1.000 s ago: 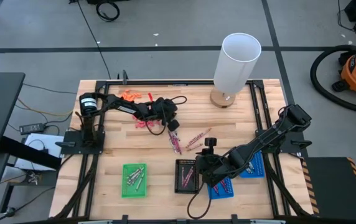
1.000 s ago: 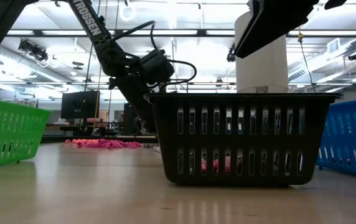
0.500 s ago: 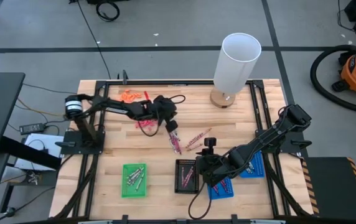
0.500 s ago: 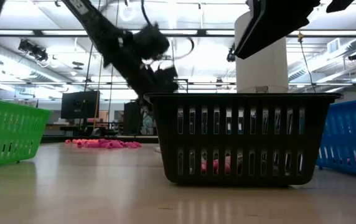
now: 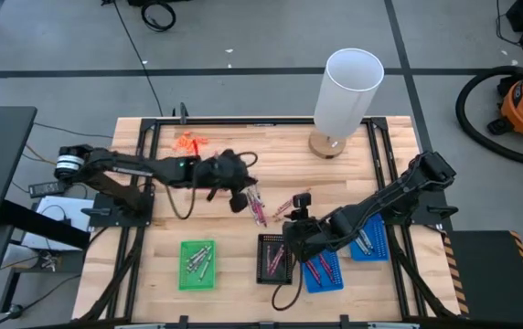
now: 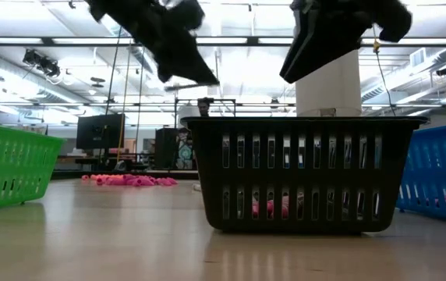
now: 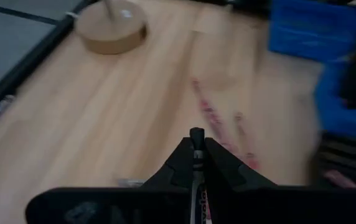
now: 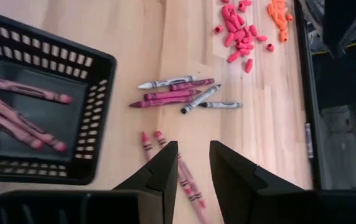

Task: Sort crayons
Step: Put the black crayon into the right blue bin

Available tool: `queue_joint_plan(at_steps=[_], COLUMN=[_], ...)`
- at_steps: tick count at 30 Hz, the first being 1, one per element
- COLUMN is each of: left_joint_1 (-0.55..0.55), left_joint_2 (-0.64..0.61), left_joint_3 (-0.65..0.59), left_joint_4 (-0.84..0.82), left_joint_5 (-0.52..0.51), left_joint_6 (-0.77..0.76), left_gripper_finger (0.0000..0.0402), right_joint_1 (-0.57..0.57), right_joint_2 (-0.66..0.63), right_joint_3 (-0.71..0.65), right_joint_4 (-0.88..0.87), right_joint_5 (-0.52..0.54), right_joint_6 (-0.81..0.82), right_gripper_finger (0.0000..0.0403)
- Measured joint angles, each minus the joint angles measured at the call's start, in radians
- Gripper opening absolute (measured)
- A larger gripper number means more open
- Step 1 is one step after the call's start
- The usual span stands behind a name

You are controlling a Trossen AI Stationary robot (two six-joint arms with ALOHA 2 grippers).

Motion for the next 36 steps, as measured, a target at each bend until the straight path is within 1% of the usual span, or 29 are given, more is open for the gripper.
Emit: queue_joint_plan(at_steps=[3, 7, 12, 15, 19, 21, 25, 30, 32, 36], left_joint_1=[-0.069, -0.152, -0.234, -0.263, -0.303, -0.317, -0.33, -0.342, -0.351, -0.362], left_joint_2=[-0.035, -0.056, -0.059, -0.059, -0.059, -0.059, -0.059, -0.059, -0.059, -0.059], left_joint_3=[0.0, 0.001, 0.0, 0.0, 0.0, 0.0, 0.0, 0.0, 0.001, 0.001], left_joint_4=[-0.067, -0.104, -0.112, -0.104, -0.055, -0.002, 0.129, 0.246, 0.281, 0.295], left_joint_5=[0.0, -0.003, -0.077, -0.138, -0.263, -0.304, -0.312, -0.314, -0.314, -0.313], left_joint_6=[-0.061, -0.145, -0.166, -0.166, -0.104, -0.054, 0.057, 0.177, 0.214, 0.239], left_gripper_finger=[0.002, 0.002, 0.002, 0.002, 0.002, 0.002, 0.002, 0.002, 0.002, 0.002], right_joint_1=[-0.023, -0.056, -0.098, -0.124, -0.165, -0.182, -0.198, -0.192, -0.188, -0.184], right_joint_2=[0.0, 0.0, 0.0, 0.0, 0.0, 0.0, 0.0, -0.018, -0.045, -0.153], right_joint_3=[0.0, 0.0, 0.0, 0.0, 0.0, 0.0, 0.0, -0.002, -0.041, -0.204], right_joint_4=[0.014, 0.061, 0.14, 0.188, 0.224, 0.26, 0.345, 0.396, 0.455, 0.61], right_joint_5=[0.0, -0.021, -0.116, -0.175, -0.246, -0.276, -0.309, -0.302, -0.287, -0.291], right_joint_6=[-0.055, -0.142, -0.246, -0.271, -0.266, -0.265, -0.283, -0.289, -0.292, -0.302], right_gripper_finger=[0.0101, 0.0101, 0.0101, 0.0101, 0.0101, 0.0101, 0.0101, 0.0101, 0.0101, 0.0101])
